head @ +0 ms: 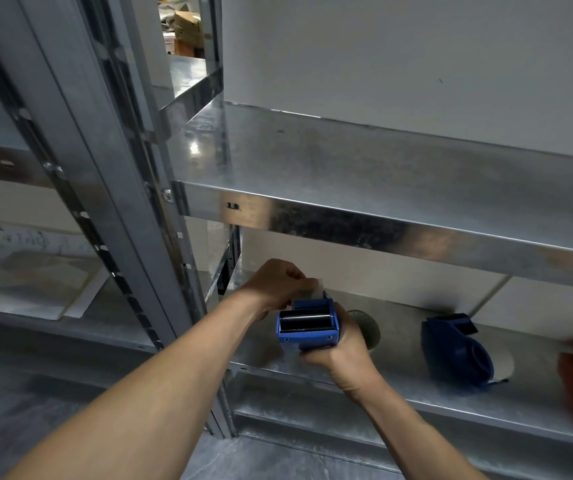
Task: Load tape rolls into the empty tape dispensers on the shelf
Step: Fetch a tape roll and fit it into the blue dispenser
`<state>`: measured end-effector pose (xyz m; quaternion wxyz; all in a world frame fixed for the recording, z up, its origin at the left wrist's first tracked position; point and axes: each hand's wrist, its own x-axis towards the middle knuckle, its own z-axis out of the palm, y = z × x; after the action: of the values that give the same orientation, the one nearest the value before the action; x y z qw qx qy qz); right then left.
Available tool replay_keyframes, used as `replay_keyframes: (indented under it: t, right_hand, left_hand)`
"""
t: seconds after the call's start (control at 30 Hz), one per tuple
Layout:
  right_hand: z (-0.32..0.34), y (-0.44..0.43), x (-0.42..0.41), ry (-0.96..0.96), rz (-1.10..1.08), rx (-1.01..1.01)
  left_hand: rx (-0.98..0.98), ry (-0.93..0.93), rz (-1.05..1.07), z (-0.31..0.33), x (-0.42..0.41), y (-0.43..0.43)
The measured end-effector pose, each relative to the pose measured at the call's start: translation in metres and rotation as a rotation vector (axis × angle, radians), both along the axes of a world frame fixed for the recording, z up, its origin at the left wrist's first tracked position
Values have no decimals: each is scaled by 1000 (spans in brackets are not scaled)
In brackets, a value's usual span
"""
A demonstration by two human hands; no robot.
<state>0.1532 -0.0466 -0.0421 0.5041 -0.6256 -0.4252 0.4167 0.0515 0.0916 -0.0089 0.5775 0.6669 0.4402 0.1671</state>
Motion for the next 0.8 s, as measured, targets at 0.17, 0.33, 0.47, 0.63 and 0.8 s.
replay_keyframes:
  t: [0.17,0.33,0.47,0.63,0.8]
  right_hand:
    - [-4,-1,-1,7,28,-43]
    - [-4,0,-3,42,39,-73]
    - [-4,2,-6,52,47,-79]
    - [1,2,-9,68,48,-47]
    - [0,3,-8,56,41,-28]
  left_hand:
    - [-40,22,-3,-5,-8,4]
    - [-24,19,2,-8,-13,5]
    - [-10,13,14,-10,-17,4]
    - [-29,-15,38,-11,-19,3]
    - [-43,-54,37,-10,-20,3]
